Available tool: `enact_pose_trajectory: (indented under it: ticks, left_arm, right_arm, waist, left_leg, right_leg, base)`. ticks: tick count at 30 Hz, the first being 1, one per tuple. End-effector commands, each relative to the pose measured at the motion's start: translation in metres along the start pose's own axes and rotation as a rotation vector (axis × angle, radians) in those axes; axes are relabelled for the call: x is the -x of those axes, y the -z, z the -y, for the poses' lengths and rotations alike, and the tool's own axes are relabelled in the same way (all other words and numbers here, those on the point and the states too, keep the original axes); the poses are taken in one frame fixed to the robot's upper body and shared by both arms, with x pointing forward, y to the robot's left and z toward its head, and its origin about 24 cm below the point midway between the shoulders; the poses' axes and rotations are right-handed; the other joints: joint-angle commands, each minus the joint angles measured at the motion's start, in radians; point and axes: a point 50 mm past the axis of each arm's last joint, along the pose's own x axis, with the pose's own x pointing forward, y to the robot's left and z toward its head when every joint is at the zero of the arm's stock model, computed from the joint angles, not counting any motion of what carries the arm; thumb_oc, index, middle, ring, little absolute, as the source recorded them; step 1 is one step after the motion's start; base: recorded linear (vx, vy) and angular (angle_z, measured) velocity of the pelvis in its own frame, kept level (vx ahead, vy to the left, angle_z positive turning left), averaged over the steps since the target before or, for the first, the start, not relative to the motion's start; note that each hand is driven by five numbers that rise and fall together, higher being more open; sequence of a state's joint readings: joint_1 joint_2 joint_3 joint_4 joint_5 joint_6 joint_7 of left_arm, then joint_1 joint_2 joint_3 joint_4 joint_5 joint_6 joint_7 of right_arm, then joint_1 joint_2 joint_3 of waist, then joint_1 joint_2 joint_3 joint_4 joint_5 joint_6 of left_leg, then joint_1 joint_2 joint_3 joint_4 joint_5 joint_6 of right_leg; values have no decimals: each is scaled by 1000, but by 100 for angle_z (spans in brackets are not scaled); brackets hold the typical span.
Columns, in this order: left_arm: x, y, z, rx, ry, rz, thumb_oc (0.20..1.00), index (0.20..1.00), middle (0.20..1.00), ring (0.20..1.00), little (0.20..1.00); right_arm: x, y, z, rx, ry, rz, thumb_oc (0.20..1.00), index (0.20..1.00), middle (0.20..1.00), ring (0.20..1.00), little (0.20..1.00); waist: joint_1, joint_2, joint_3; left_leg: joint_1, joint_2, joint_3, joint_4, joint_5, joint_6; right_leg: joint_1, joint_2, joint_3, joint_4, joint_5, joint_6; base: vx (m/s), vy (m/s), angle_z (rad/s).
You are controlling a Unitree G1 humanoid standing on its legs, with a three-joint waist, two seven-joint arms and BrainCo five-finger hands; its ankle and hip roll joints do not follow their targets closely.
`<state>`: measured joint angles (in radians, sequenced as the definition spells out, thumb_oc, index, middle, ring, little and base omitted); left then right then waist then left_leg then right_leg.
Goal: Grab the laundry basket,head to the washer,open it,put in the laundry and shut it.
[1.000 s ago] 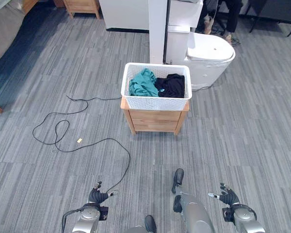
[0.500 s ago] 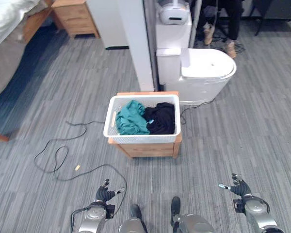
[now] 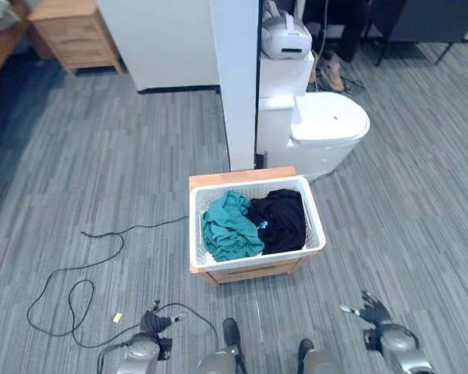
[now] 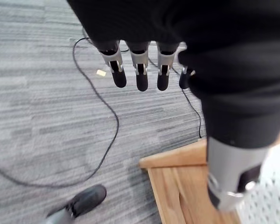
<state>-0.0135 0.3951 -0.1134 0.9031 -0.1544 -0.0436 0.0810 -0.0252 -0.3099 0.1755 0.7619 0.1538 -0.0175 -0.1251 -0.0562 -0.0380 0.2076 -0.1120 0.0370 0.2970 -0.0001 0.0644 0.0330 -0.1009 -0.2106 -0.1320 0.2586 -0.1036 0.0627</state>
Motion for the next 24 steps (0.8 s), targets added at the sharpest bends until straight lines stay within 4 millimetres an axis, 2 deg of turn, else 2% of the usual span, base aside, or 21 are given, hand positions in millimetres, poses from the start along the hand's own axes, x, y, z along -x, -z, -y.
enact_pose_trajectory:
  ticks: [1,3,5,6,7,8,12,13,16,17,19,22,23,24]
  left_arm:
    - [1,-23,-14,43,-58,128,1000,1000,1000,1000,1000]
    - [1,-32,-24,52,-91,162,1000,1000,1000,1000,1000]
    - [2,-34,-23,48,-91,175,1000,1000,1000,1000,1000]
    - [3,-43,-23,49,-97,214,1000,1000,1000,1000,1000]
    - [3,-48,-22,40,-101,237,1000,1000,1000,1000,1000]
    - [3,-50,-21,37,-104,239,1000,1000,1000,1000,1000]
    - [0,-55,-19,18,-119,241,1000,1000,1000,1000,1000]
    - [-4,-58,-18,-21,-142,228,1000,1000,1000,1000,1000]
    - [-7,-66,-16,-37,-157,231,1000,1000,1000,1000,1000]
    - [-10,-78,-14,-46,-162,258,1000,1000,1000,1000,1000]
    - [-11,-86,-12,-46,-159,275,1000,1000,1000,1000,1000]
    - [-14,-114,-4,-53,-149,339,1000,1000,1000,1000,1000]
    - [-16,-129,1,-70,-142,363,1000,1000,1000,1000,1000]
    - [-16,-129,1,-70,-142,363,1000,1000,1000,1000,1000]
  right_arm:
    - [-5,-31,20,48,53,126,1000,1000,1000,1000,1000]
    - [-5,-52,22,50,62,209,1000,1000,1000,1000,1000]
    - [-4,-58,22,51,67,234,1000,1000,1000,1000,1000]
    - [-2,-71,26,60,86,294,1000,1000,1000,1000,1000]
    - [-1,-86,31,89,122,349,1000,1000,1000,1000,1000]
    - [0,-93,32,95,128,374,1000,1000,1000,1000,1000]
    - [1,-107,31,116,134,422,1000,1000,1000,1000,1000]
    - [-1,-116,27,135,121,444,1000,1000,1000,1000,1000]
    - [-3,-125,22,136,109,461,1000,1000,1000,1000,1000]
    - [-5,-134,15,131,97,474,1000,1000,1000,1000,1000]
    - [-7,-138,12,128,90,478,1000,1000,1000,1000,1000]
    - [-13,-148,0,95,63,466,1000,1000,1000,1000,1000]
    - [-18,-154,-8,90,45,450,1000,1000,1000,1000,1000]
    - [-18,-154,-8,90,45,451,1000,1000,1000,1000,1000]
  waist:
    - [12,-8,17]
    - [10,-7,24]
    - [7,-7,25]
    - [3,-6,21]
    - [0,-1,10]
    - [-1,0,7]
    - [-2,4,-2]
    - [-1,6,-3]
    - [0,6,-1]
    - [2,8,6]
    - [4,10,11]
    - [7,17,35]
    - [9,22,50]
    - [10,22,49]
  left_leg:
    - [-11,45,-76,153,-142,-60]
    - [1,31,-72,160,-156,-53]
    - [4,26,-76,161,-158,-52]
    - [22,24,-73,152,-163,-54]
    - [25,27,-68,137,-155,-59]
    - [28,29,-68,127,-150,-62]
    - [40,34,-69,90,-133,-70]
    - [44,38,-72,62,-117,-75]
    - [43,38,-73,38,-103,-78]
    - [36,38,-73,20,-91,-81]
    - [31,39,-74,12,-85,-82]
    - [6,37,-81,-7,-67,-82]
    - [-24,35,-86,-13,-53,-83]
    - [-25,35,-86,-13,-53,-83]
  right_leg:
    - [-19,34,35,2,-17,89]
    - [-29,42,0,-48,-9,79]
    - [-21,49,6,-56,-12,75]
    - [-4,66,33,-85,-16,70]
    - [4,70,28,-119,-9,67]
    - [9,73,27,-132,-6,66]
    - [23,77,15,-169,2,64]
    - [28,81,10,-188,7,64]
    - [26,83,9,-202,12,64]
    - [18,85,9,-209,18,65]
    - [9,86,10,-210,20,65]
    - [-29,87,18,-206,28,66]
    - [-69,86,25,-196,35,66]
    - [-70,86,25,-196,35,66]
  base:
    - [152,67,-44]
    - [111,8,-6]
    - [96,-65,16]
    - [183,-134,28]
    - [177,-127,28]
    - [92,-75,12]
    - [55,-59,-1]
    - [35,-66,-4]
    - [-7,-49,-3]
    - [-42,-37,-5]
    - [-51,-20,-1]
    - [-110,-14,6]
    - [-111,-13,7]
    - [-117,-16,5]
